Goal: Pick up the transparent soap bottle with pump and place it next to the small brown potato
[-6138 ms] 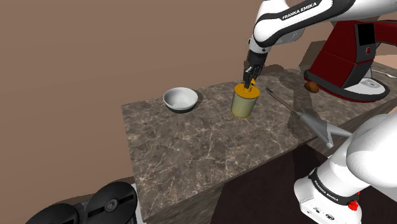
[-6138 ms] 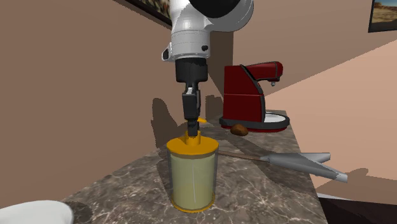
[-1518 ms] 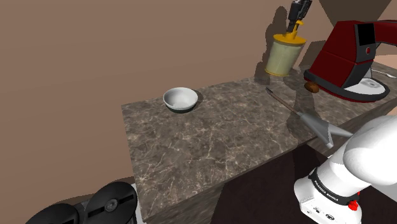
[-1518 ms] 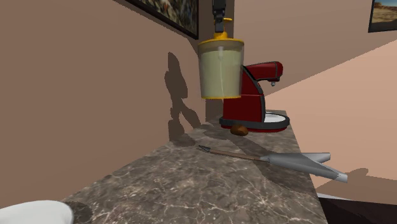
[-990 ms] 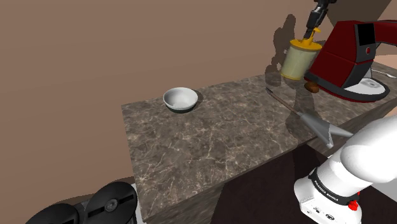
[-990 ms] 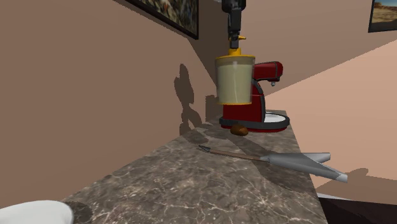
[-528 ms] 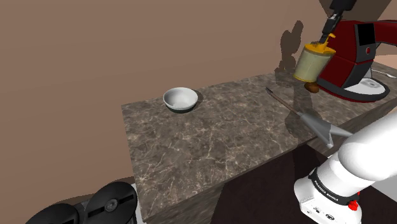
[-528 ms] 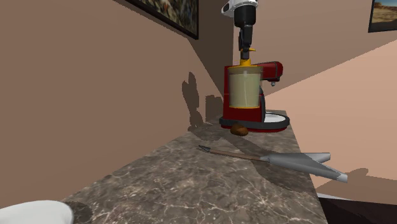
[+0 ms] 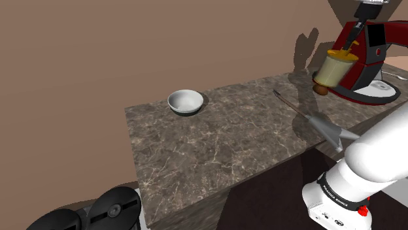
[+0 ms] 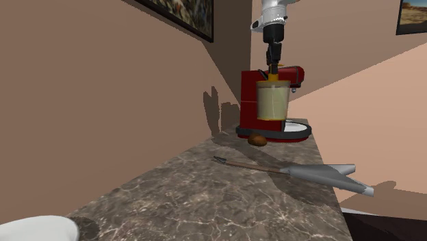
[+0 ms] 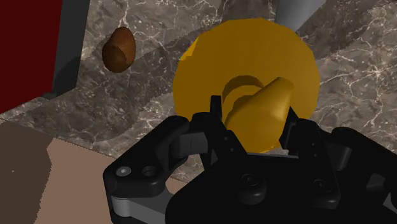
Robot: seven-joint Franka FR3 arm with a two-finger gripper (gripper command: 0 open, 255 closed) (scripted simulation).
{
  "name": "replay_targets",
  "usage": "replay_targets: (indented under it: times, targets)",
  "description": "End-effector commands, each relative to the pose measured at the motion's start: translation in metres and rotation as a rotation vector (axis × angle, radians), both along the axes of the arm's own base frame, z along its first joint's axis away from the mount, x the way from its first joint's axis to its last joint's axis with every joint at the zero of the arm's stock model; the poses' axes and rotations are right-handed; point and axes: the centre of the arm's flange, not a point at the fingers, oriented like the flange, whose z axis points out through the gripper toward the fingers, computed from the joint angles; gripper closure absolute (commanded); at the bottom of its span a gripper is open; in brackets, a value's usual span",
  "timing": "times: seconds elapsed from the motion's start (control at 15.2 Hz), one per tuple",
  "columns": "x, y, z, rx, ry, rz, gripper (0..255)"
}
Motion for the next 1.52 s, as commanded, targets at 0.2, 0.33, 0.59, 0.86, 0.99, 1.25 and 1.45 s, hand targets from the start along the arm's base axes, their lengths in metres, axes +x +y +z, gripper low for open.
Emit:
replay_targets:
  times: [0.2, 0.33, 0.59, 0.86, 0.99, 1.25, 1.45]
  targets:
    - [-0.03, -0.059, -0.012, -0.001, -0.001, 0.002, 255]
    - [-0.041, -0.082, -0.018, -0.001, -0.001, 0.002, 255]
    - [-0.064, -0.128, -0.03, -0.001, -0.001, 0.002, 255]
    - [-0.084, -0.167, -0.046, -0.001, -0.001, 0.002, 255]
    - [-0.084, -0.167, -0.057, -0.001, -0.001, 0.002, 255]
    - [-0.084, -0.167, -0.078, -0.001, -0.001, 0.002, 255]
    - [-0.084, -0.167, -0.094, -0.001, -0.001, 0.002, 255]
